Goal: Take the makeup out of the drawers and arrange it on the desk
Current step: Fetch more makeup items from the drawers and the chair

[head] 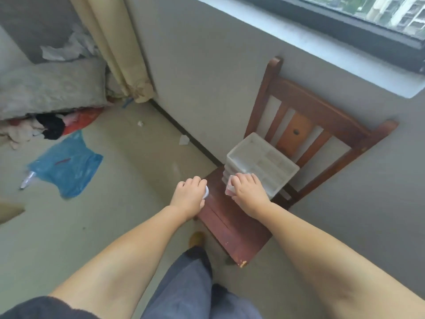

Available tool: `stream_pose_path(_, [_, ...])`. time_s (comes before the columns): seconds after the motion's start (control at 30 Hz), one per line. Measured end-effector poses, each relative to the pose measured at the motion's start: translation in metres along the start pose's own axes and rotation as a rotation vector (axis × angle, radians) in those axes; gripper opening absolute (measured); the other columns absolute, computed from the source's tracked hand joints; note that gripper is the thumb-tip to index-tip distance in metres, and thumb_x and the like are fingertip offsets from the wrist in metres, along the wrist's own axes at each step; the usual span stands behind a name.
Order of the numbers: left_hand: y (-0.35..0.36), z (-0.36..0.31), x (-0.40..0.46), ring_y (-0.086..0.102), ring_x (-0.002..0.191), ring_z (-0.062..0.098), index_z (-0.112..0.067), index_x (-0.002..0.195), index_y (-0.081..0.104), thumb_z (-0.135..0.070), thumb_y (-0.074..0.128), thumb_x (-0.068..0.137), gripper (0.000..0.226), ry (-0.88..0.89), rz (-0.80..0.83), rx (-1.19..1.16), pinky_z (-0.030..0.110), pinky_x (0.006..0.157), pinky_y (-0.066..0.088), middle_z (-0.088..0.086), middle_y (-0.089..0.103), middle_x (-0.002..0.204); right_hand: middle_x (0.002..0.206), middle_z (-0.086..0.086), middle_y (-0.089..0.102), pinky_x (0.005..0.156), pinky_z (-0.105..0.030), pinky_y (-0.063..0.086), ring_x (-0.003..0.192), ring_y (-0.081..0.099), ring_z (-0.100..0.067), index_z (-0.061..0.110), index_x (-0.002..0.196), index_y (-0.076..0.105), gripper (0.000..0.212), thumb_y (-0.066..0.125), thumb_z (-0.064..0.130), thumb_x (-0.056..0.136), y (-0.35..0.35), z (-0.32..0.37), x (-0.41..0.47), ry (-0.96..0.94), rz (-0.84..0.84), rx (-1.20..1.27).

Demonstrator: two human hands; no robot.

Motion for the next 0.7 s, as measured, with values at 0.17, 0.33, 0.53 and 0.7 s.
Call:
stream_pose_path(0.17, [0.017, 0.066, -0.115, 0.046, 0.115, 0.021, -0.017, 0.129, 0.04, -0.028, 0.051, 0.09, 0.042, -0.282, 0.0, -0.08, 0.031, 0.093, 0.034, 0.001, 0.045, 0.126, 0.131, -0.005, 0.039, 0.115, -0.053, 0.008, 0.128, 0.036, -0.028, 0.011, 0.133, 0.033, 0.04, 0.042, 0.024, 0.096, 0.008, 0.107, -0.018, -0.191, 0.053, -0.104])
stream_pose_path(0.33, [0.038, 0.139, -0.253, 0.047, 0.116, 0.021, -0.019, 0.126, 0.041, -0.027, 0.053, 0.088, 0.041, -0.566, -0.016, -0.156, 0.033, 0.093, 0.035, 0.001, 0.046, 0.125, 0.138, -0.009, 0.035, 0.113, -0.057, 0.004, 0.131, 0.032, -0.027, 0.01, 0.139, 0.027, 0.048, 0.042, 0.018, 0.094, 0.018, 0.244, -0.032, -0.455, 0.085, -0.221])
stream_pose_path(0.53, [0.08, 0.208, -0.45, 0.046, 0.119, 0.022, -0.019, 0.128, 0.042, -0.025, 0.053, 0.087, 0.043, -0.873, -0.017, -0.255, 0.033, 0.093, 0.037, 0.001, 0.046, 0.128, 0.129, -0.006, 0.042, 0.101, -0.035, 0.033, 0.123, 0.038, -0.026, 0.012, 0.126, 0.039, 0.034, 0.042, 0.027, 0.095, 0.038, 0.439, -0.075, -0.733, 0.094, -0.143])
stream_pose_path(0.7, [0.124, 0.254, -0.646, 0.046, 0.116, 0.022, -0.017, 0.125, 0.044, -0.021, 0.05, 0.087, 0.039, -1.141, 0.004, -0.333, 0.032, 0.088, 0.039, 0.002, 0.046, 0.125, 0.136, -0.006, 0.038, 0.093, -0.035, 0.041, 0.129, 0.032, -0.024, 0.011, 0.129, 0.036, 0.042, 0.05, 0.023, 0.091, 0.07, 0.62, -0.139, -0.922, 0.222, -0.088])
Point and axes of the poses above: each hand's wrist, its own x-axis towards the middle knuckle, its own y-axis out of the palm, z = x × y, the point moved 5 cm from there along x, towards the middle knuckle
